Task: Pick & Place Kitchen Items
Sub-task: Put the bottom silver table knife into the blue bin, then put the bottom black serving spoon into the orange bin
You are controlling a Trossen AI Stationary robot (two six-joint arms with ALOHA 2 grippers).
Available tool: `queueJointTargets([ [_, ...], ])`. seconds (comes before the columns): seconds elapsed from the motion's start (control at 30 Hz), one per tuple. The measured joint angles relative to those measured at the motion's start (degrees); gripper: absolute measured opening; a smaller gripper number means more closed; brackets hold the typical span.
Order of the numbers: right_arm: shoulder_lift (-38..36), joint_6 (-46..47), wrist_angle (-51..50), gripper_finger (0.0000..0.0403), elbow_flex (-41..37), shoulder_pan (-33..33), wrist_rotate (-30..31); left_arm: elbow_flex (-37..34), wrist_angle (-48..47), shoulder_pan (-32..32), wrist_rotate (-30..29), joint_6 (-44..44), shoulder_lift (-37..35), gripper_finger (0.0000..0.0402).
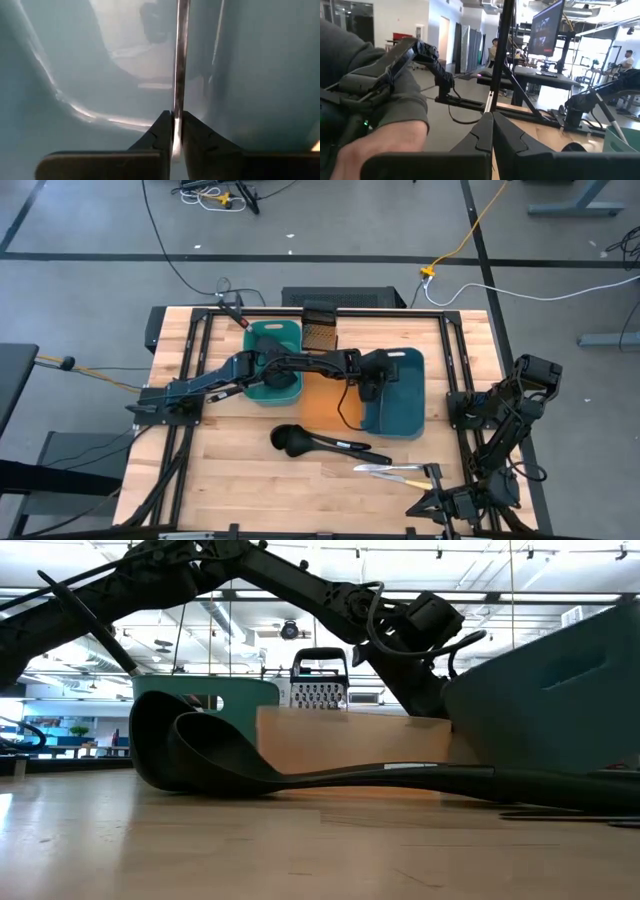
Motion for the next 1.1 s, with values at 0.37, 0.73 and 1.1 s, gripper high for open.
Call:
queueJointTargets([
  [0.37,0.00,-0.06,-0.22,0.0010,0.00,-0.11,0.01,0.07,-0.02,-0.39,-2.55,1.26,0.05,0.0043],
  [0.73,0.00,0.09,-0.15,0.0010,0.00,-0.11,-0.01,0.03,0.67,-0.66,-4.74,0.98,-0.01,0.0047],
  [1.1,0.00,0.15,-0.15,0.0010,0.00,-0.11,-0.01,0.01,2.23,-0.95,-6.97,0.02,-0.01,0.0071],
])
